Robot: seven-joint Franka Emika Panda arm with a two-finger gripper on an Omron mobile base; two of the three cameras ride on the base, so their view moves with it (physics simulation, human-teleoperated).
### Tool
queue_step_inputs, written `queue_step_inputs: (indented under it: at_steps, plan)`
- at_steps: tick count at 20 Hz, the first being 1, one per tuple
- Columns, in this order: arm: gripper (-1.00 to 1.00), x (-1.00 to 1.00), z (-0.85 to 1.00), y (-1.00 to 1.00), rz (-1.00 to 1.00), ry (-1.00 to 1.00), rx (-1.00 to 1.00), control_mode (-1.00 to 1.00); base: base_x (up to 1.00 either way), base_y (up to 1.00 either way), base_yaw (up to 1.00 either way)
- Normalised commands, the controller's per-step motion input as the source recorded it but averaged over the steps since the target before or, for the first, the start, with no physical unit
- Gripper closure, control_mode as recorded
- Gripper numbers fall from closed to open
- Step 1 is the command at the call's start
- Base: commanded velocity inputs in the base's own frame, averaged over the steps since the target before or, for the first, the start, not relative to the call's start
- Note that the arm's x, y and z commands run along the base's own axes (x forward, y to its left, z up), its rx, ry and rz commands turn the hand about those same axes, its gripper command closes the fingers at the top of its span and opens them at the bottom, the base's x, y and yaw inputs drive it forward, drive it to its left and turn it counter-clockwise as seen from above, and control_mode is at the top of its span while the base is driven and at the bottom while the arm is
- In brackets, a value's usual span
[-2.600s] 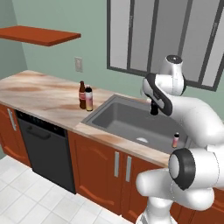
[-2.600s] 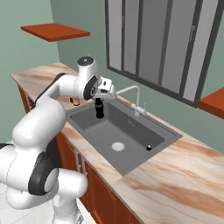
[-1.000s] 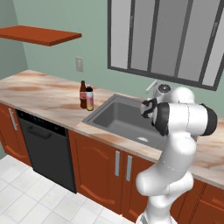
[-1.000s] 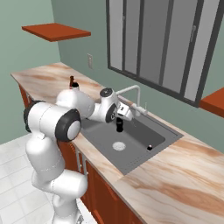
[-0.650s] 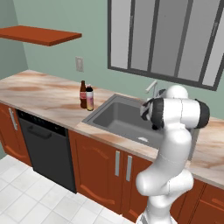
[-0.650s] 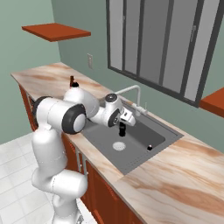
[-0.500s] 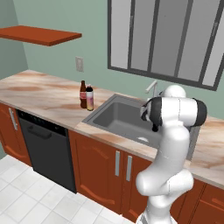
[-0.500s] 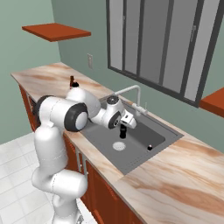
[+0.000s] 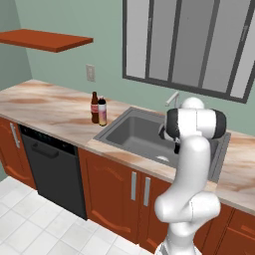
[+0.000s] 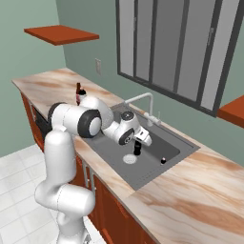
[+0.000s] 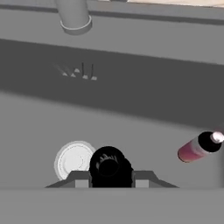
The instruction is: Place the large bottle from the dining counter next to the other large bottle outside the sink, and place the small bottle from the dining counter next to the other small bottle inside the sink.
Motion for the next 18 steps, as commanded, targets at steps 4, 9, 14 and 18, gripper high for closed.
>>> queue_step_inputs:
  at_steps: [4, 9, 14, 18]
  plan:
    - [1.0, 0.16, -0.39, -0.09, -0.03, -0.02, 0.0, -1.0, 0.0, 0.0, 0.0]
    - [1.0, 0.12, -0.39, -0.05, -0.03, -0.02, 0.0, -1.0, 0.0, 0.0, 0.0]
    - [1.0, 0.18, -0.33, -0.07, -0.03, -0.03, -0.01, -1.0, 0.0, 0.0, 0.0]
    - [1.0, 0.19, -0.34, -0.07, -0.02, -0.05, -0.02, -1.0, 0.0, 0.0, 0.0]
